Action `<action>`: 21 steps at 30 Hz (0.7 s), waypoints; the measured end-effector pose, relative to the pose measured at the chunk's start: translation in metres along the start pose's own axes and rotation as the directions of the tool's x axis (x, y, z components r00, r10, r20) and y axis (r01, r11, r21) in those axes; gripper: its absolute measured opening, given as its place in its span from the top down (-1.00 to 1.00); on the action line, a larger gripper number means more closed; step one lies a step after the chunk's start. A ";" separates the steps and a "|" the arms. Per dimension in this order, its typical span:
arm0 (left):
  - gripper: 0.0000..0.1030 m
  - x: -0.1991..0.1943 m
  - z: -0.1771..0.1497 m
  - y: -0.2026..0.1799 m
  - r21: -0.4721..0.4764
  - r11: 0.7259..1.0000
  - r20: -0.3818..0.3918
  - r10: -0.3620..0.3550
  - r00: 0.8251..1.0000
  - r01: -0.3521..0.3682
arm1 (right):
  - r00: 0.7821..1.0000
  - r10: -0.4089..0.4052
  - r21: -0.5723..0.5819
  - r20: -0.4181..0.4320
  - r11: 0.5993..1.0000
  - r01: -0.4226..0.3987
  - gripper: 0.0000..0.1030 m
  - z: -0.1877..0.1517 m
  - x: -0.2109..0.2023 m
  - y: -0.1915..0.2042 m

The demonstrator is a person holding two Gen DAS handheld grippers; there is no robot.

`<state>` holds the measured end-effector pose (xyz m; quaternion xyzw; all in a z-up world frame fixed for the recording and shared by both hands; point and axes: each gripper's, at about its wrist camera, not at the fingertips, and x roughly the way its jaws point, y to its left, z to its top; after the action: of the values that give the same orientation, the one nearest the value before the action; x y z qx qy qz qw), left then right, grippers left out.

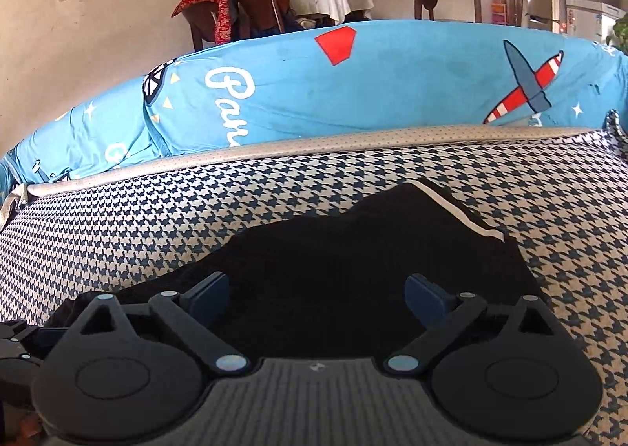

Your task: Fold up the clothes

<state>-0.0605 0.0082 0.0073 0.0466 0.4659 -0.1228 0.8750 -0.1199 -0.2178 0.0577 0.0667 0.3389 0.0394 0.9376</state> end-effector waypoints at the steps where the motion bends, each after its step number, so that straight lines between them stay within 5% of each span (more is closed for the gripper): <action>1: -0.99 0.001 -0.001 0.000 0.002 1.000 -0.002 0.003 1.000 -0.003 | 1.000 -0.004 0.009 0.001 1.000 0.004 -0.89 -0.001 -0.003 -0.006; 21: -1.00 0.001 -0.020 -0.014 0.055 0.998 0.004 0.018 1.000 -0.018 | 0.993 -0.089 0.276 -0.083 0.955 0.108 -0.89 -0.015 -0.012 -0.130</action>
<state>-0.0801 -0.0019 -0.0044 0.0745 0.4604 -0.1278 0.8753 -0.1347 -0.3460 0.0336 0.1800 0.3765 -0.0533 0.9072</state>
